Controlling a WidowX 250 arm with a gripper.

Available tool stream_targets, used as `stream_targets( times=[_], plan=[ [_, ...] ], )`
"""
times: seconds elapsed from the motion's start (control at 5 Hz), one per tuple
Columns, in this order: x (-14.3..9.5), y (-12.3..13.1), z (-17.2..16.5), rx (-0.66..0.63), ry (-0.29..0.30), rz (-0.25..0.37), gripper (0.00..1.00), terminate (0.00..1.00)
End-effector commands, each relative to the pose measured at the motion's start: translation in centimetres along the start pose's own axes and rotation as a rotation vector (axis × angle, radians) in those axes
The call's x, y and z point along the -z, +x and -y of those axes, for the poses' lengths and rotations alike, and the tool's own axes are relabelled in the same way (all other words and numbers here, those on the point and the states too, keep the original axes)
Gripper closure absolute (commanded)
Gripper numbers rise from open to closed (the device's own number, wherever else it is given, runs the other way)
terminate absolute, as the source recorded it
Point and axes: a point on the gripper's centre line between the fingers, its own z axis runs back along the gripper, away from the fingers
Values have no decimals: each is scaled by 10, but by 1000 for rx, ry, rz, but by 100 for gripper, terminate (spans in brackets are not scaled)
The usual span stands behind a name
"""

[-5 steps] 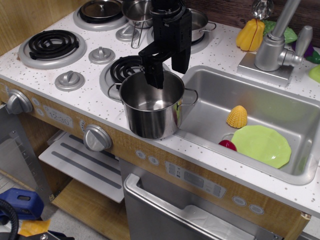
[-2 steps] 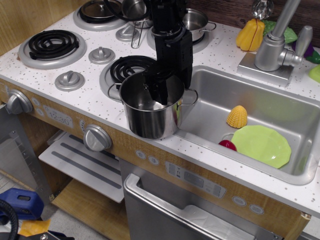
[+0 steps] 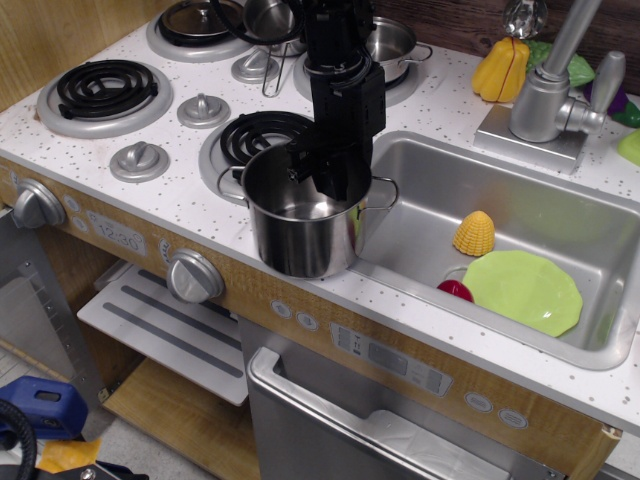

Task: Put pot on stove which is near stove

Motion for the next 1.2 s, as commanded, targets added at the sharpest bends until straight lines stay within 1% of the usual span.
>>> stream_targets(
  times=[0.0,0.2,0.4,0.6,0.8,1.0],
  plan=[
    [-48,-9,-6,26,29,-124,100,0],
    [-76,-26,-10,116,-5,-229,100,0],
    [-89,-46,-28,235,24,-305,100,0],
    [-84,-59,-45,300,68,-294,100,0],
    [-67,-62,-62,373,111,-254,100,0],
    [-53,-67,-70,405,129,-220,100,0]
  ],
)
